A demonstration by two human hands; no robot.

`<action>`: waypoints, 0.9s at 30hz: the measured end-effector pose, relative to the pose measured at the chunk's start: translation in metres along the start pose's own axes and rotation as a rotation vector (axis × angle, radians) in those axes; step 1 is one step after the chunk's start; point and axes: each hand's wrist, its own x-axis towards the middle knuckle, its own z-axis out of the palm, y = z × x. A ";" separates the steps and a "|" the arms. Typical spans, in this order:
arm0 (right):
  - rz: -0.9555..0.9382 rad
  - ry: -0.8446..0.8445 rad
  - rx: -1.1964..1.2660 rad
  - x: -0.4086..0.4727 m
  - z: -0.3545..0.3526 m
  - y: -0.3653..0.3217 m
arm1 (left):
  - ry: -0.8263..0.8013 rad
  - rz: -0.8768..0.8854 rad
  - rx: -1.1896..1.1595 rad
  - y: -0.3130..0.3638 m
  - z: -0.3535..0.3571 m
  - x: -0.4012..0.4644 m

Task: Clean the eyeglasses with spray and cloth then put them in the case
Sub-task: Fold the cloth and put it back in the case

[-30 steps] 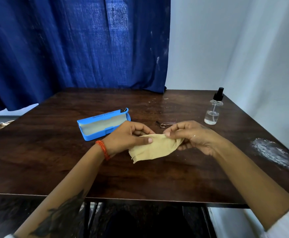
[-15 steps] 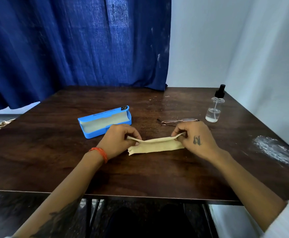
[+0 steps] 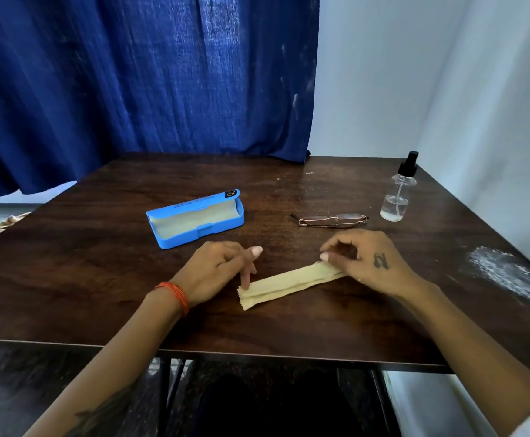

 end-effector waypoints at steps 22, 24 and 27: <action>0.121 -0.061 0.519 0.043 0.012 -0.040 | 0.279 -0.126 -0.276 -0.023 -0.031 -0.005; 0.182 -0.028 0.589 0.059 0.023 -0.050 | 0.397 -0.148 -0.251 -0.032 -0.041 -0.005; 0.284 0.020 0.703 0.080 0.044 -0.062 | 0.580 -0.195 -0.140 -0.043 -0.052 -0.007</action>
